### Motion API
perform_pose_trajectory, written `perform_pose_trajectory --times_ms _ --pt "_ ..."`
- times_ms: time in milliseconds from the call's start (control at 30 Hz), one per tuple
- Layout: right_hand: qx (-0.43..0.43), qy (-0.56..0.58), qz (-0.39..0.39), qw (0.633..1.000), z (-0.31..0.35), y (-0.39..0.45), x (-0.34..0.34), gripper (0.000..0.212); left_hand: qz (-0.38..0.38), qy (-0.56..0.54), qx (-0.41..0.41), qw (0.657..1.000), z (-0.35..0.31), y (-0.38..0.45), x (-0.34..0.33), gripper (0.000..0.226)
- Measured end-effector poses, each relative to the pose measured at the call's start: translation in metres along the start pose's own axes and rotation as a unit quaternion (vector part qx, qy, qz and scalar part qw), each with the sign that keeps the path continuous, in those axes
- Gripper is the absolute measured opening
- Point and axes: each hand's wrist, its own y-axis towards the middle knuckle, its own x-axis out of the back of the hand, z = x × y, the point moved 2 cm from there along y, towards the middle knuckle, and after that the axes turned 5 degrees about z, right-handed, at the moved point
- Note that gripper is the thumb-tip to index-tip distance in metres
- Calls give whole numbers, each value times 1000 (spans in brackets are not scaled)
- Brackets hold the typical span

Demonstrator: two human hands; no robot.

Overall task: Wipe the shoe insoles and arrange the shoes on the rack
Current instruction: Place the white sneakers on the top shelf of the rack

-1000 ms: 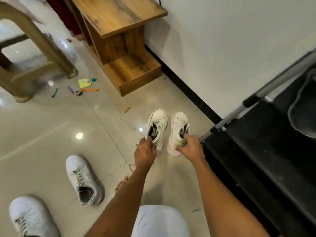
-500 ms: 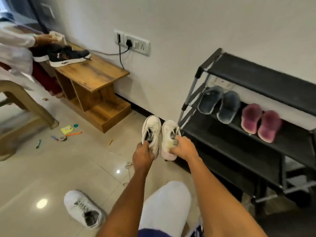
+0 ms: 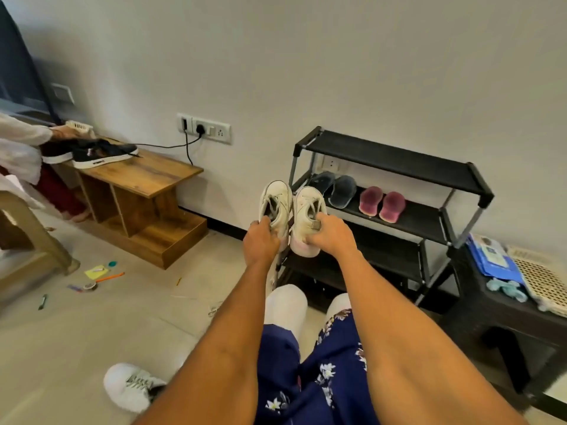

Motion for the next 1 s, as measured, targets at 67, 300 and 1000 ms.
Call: perform_pose_trajectory --times_ms 67,300,1000 --pt "5 -3 -13 1000 1 -7 15 38 -2 3 -16 1000 -12 2 7 24" --pt "3 22 -93 995 0 12 79 31 -26 -32 -58 997 -67 33 26 23" --pt "-75 11 -78 994 -104 260 186 25 44 121 -166 978 -195 309 -46 33"
